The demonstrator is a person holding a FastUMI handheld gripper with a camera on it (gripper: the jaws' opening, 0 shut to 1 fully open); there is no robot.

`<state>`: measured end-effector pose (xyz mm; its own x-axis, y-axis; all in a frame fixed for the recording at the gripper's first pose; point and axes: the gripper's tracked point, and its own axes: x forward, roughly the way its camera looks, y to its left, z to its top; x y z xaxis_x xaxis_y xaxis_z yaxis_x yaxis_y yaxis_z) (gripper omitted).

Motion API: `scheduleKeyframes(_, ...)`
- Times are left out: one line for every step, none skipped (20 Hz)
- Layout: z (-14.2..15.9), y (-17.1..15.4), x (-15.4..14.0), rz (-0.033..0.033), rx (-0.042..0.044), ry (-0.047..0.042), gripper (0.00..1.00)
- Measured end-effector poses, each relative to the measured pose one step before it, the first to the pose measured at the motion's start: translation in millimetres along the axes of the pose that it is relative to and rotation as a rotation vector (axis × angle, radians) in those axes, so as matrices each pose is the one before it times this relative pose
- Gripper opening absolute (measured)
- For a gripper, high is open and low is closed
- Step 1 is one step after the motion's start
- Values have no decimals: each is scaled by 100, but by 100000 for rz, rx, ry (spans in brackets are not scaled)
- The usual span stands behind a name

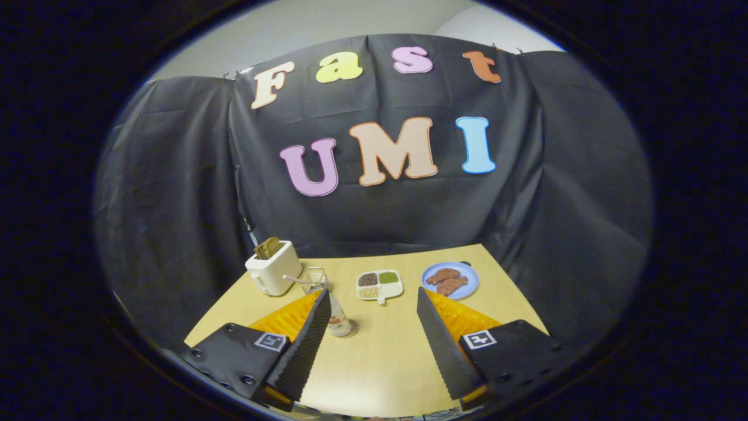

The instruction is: Take the bottle from table, then pour the juice into the cup, finally place the bottle on the coaster

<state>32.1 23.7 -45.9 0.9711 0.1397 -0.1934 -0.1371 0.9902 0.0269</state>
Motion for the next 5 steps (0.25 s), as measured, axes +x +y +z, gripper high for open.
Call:
scheduleKeyframes(23,-327,-511,-1034,-874,-105,93)
scheduleKeyframes(108,-279,-342,-611,-1049,-474,93)
scheduleKeyframes(107,-163,-338,-500,-700,-462,93)
scheduleKeyframes(0,12,-327,97,-94,-166,93)
scheduleKeyframes(31,40,-274,35,-120,-358,93)
